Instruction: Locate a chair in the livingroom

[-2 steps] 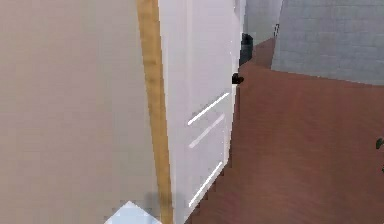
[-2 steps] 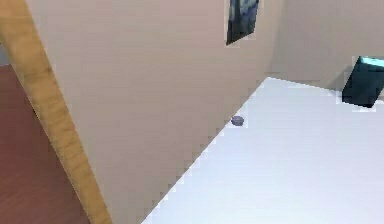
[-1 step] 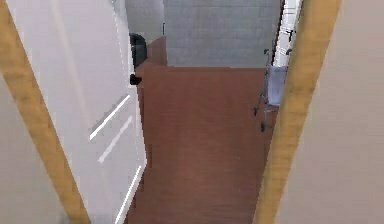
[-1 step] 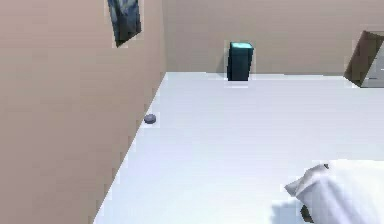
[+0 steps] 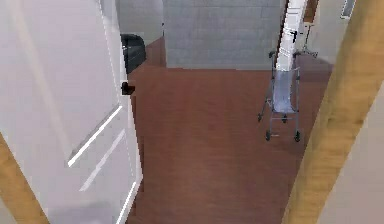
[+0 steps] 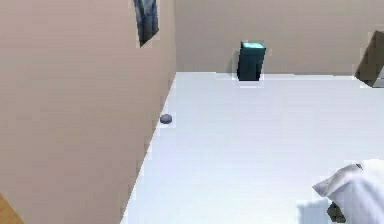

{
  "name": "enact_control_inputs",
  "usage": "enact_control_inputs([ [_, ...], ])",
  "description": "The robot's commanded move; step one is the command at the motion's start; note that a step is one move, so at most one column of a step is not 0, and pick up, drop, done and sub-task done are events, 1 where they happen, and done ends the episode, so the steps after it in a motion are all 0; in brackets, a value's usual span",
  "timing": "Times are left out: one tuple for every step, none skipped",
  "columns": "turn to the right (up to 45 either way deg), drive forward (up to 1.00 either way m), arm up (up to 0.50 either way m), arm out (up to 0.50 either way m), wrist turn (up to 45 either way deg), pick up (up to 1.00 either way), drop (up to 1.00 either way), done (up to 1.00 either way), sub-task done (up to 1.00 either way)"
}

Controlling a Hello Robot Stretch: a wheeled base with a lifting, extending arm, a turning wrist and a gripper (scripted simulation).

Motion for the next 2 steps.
enact_control_inputs([
  [-45.0,0.0,0.0,0.0,0.0,0.0,0.0,0.0,0.0],
  [-45.0,0.0,0.0,0.0,0.0,0.0,0.0,0.0,0.0],
])
